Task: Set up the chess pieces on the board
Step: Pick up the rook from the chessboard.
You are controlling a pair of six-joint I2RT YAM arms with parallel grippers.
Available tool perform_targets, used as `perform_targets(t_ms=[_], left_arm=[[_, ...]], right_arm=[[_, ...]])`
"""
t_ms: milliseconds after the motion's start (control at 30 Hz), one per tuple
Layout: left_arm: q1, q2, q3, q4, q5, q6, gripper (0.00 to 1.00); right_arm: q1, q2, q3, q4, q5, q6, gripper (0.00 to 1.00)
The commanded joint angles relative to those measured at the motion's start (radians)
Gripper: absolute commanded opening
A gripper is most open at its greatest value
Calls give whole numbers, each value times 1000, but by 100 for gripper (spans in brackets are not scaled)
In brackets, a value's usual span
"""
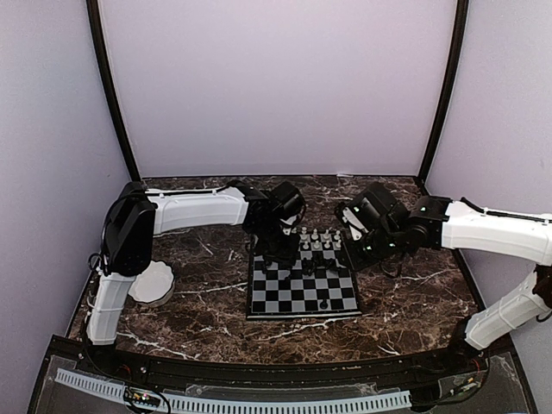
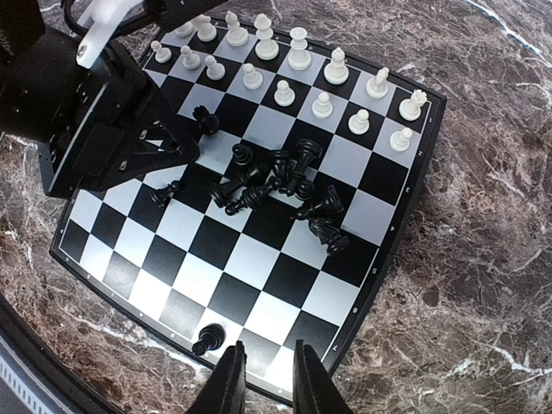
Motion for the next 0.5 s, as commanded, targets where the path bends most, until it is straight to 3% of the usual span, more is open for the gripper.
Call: perform_targets(t_ms=[0, 267, 467], left_arm=[[-1, 3, 34, -43, -4, 14, 28], [-1, 13, 60, -58, -8, 34, 7], [-3, -14, 159, -187, -33, 46, 0]], right_arm=[[-8, 1, -5, 11, 16, -9, 21], [-10, 17, 1, 16, 6, -16, 20], [-10, 28, 11, 23, 4, -24, 20]])
